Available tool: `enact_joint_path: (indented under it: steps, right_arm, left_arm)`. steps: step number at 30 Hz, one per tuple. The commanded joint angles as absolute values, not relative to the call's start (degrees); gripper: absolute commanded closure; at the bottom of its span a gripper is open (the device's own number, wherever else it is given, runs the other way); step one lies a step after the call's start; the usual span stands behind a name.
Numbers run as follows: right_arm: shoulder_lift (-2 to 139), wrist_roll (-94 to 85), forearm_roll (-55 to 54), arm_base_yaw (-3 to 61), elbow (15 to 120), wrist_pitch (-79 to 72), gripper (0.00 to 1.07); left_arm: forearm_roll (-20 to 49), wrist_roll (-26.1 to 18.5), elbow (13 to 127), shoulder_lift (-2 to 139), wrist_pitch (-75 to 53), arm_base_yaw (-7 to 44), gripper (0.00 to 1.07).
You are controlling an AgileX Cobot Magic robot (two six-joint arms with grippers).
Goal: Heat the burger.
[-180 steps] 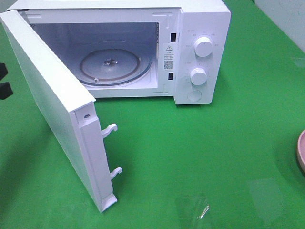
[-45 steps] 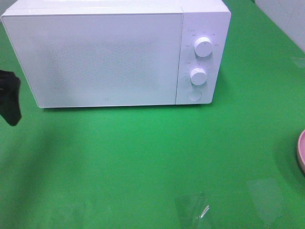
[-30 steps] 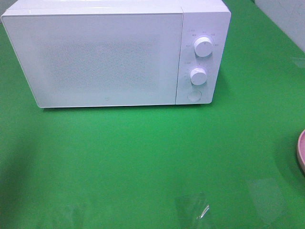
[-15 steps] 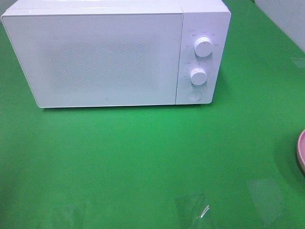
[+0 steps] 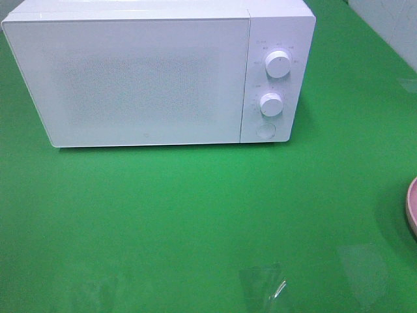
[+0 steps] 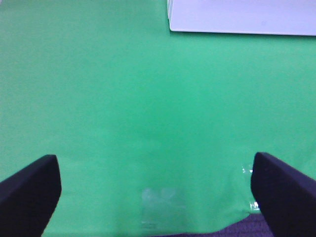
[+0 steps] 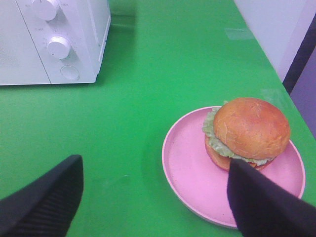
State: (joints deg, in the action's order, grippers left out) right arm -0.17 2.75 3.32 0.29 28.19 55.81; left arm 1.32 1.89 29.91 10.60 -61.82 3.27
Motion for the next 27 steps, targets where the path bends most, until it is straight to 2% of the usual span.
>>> enact_joint_path:
  steps: [1, 9, 27]
  right_arm:
    - [-1.78, 2.18, 3.27, 0.06, 28.13, 55.12, 0.31]
    - [-1.78, 2.18, 3.27, 0.06, 28.13, 55.12, 0.31]
    - [-1.72, 2.18, 3.27, 0.06, 28.13, 55.12, 0.31]
  left_arm:
    - [1.66, 1.89, 29.68, 7.10, -61.08, 3.04, 0.08]
    - [1.66, 1.89, 29.68, -1.43, -61.02, -3.67, 0.08]
    - [1.60, 1.83, 29.62, -1.55, -61.02, -3.78, 0.08]
